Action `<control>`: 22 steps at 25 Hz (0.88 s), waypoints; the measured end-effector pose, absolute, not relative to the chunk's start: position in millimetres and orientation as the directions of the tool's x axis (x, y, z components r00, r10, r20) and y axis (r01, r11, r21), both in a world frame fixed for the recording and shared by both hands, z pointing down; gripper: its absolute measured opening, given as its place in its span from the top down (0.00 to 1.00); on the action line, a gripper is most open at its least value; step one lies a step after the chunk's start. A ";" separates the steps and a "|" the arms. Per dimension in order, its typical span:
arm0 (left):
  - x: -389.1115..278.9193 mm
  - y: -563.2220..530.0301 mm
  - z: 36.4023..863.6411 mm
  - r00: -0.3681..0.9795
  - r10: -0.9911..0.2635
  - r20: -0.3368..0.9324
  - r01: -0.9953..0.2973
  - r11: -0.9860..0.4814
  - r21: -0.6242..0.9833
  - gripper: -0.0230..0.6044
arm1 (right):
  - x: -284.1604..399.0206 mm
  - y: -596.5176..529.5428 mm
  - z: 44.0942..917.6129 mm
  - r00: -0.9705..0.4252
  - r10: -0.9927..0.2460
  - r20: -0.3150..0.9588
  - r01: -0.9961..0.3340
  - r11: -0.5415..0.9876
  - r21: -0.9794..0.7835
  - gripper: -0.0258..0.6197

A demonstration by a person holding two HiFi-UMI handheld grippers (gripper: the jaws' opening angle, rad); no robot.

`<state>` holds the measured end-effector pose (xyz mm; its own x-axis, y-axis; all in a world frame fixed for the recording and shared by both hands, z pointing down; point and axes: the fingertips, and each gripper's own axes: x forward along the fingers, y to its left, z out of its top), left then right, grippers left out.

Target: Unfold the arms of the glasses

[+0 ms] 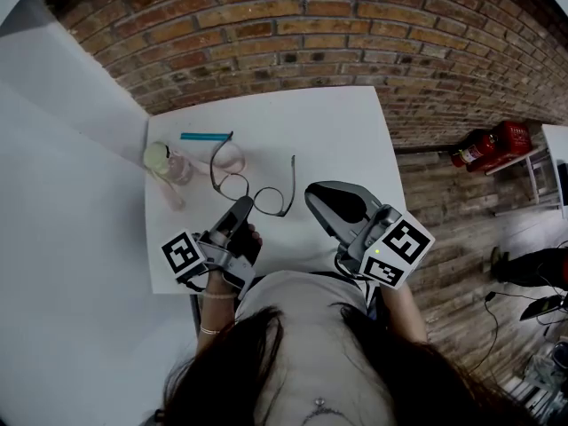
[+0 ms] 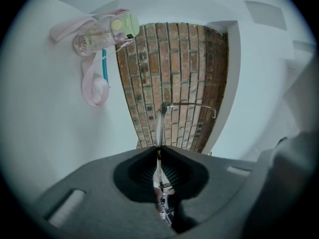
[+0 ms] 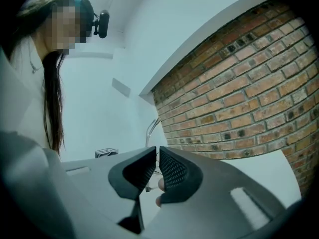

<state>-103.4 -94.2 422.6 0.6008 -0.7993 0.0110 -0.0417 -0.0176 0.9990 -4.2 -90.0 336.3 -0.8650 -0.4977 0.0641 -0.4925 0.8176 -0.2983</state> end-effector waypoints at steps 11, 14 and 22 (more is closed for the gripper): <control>-102.4 -92.9 422.9 0.611 -0.792 -0.008 -0.020 -0.026 0.999 0.93 | 5.9 -102.9 362.0 -0.803 -0.577 0.147 -0.595 0.767 -0.239 0.95; -100.6 -92.2 420.2 0.612 -0.791 -0.010 -0.016 -0.024 1.000 0.93 | 9.7 -106.1 367.0 -0.784 -0.596 0.172 -0.620 0.751 -0.225 0.95; -101.1 -90.5 419.8 0.614 -0.789 -0.017 -0.005 -0.025 1.000 0.93 | 10.9 -110.5 379.2 -0.752 -0.621 0.220 -0.658 0.731 -0.184 0.95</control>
<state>-101.1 -90.5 419.8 0.6143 -0.7889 -0.0167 -0.0054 -0.0254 0.9997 10.9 -110.5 379.2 -0.7520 -0.6213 0.2202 -0.6575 0.7307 -0.1837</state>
